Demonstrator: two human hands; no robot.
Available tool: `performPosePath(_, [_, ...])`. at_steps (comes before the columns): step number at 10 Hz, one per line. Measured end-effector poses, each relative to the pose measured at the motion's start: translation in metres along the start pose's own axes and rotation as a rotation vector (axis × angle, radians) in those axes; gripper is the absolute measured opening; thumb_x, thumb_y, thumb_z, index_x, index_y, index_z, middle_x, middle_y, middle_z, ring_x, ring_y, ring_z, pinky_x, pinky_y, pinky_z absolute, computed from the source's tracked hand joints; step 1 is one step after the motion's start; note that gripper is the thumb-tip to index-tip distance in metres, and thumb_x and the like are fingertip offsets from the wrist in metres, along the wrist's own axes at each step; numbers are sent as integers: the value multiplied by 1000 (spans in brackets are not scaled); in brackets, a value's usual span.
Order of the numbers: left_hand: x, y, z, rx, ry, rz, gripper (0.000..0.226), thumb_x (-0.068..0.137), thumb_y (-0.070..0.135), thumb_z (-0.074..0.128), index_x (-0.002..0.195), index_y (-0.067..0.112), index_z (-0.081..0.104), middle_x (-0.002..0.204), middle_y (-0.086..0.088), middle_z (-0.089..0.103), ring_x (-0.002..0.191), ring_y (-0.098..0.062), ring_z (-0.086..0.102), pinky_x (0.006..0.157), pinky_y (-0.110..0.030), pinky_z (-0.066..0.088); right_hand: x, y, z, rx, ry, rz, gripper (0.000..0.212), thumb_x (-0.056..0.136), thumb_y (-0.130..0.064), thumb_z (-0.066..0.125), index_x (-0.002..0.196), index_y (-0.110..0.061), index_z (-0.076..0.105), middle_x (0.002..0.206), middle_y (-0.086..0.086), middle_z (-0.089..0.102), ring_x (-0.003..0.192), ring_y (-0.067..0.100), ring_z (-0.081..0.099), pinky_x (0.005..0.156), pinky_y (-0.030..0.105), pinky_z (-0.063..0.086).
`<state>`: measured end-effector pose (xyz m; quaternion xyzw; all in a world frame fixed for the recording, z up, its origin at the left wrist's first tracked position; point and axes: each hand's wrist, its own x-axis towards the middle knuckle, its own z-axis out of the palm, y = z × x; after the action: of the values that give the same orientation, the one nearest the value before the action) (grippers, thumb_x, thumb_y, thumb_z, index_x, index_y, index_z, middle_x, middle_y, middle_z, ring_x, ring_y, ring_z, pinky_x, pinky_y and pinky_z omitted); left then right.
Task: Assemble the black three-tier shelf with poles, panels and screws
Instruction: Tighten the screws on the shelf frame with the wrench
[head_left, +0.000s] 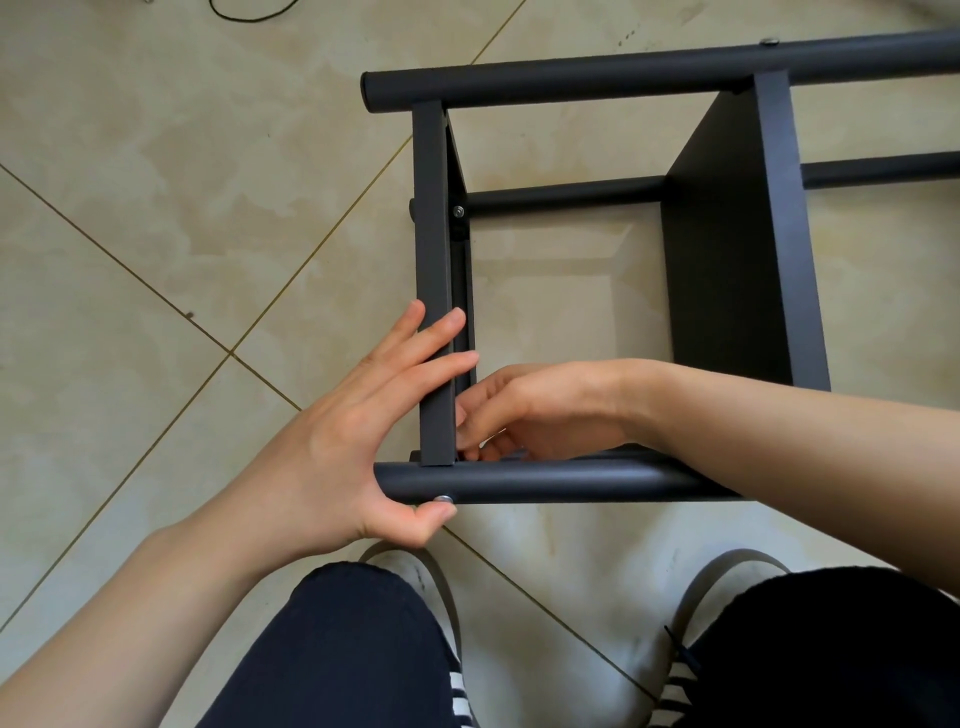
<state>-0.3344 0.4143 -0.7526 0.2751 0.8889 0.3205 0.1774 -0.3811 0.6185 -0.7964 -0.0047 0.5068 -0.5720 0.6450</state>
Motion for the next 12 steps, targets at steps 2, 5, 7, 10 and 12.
performPosePath(2, [0,0,1,-19,-10,-2,92,66,46,71,151,31,37,165,21,14,154,-7,4,112,-4,15,-1,2,1,5,-46,18,9,99,-11,51,94,-8,58,78,6,52,70,13,51,75,27,42])
performPosePath(5, [0,2,-1,-26,-9,-8,92,66,45,71,150,30,38,165,21,15,154,-5,3,111,-3,13,0,2,1,21,-59,-22,10,99,-11,49,96,-7,59,79,5,53,70,11,52,75,23,45])
performPosePath(7, [0,2,0,-33,-8,-14,91,66,45,70,150,30,38,165,22,15,154,-4,3,112,-3,13,0,4,-1,29,-57,-2,16,97,-11,55,84,-9,64,73,2,57,69,13,54,76,27,44])
performPosePath(10, [-2,1,3,-67,4,-22,91,66,43,72,150,30,38,165,21,15,154,-5,3,114,-6,12,-1,3,3,-35,39,11,23,97,-17,58,75,-10,64,66,1,54,64,12,50,70,24,44])
performPosePath(12, [-9,3,10,-250,41,-111,93,67,23,80,150,37,38,164,26,13,153,-3,7,122,-28,20,-17,-1,4,-29,55,-76,31,97,-25,59,71,-23,75,86,5,67,83,18,58,83,32,48])
